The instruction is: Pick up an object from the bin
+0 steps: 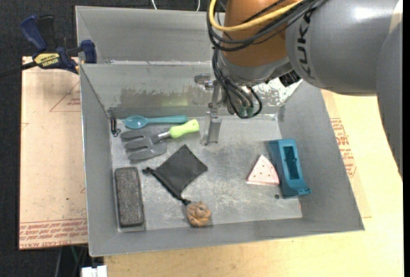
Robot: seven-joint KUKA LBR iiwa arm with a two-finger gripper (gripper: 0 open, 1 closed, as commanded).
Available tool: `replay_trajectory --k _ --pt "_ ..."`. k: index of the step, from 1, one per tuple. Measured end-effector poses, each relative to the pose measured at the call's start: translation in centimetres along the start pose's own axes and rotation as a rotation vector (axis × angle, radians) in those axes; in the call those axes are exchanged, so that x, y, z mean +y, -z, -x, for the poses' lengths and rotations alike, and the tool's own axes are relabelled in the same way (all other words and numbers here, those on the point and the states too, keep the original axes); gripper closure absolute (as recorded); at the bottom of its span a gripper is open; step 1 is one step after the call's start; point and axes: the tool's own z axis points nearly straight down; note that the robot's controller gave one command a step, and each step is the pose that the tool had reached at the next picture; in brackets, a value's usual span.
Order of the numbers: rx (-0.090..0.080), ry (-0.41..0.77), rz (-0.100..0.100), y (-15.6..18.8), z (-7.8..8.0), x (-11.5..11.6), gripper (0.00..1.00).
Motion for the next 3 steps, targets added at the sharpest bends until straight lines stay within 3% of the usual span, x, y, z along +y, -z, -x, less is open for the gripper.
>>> replay_trajectory --k 1,2,3 --pt "-0.007 -0.046 0.002 -1.5 -1.6 3.9 0.00" --pt "0.010 -0.020 0.003 0.3 -2.5 3.1 0.00" --pt "-0.012 0.070 0.003 -2.0 -0.9 1.6 0.00"
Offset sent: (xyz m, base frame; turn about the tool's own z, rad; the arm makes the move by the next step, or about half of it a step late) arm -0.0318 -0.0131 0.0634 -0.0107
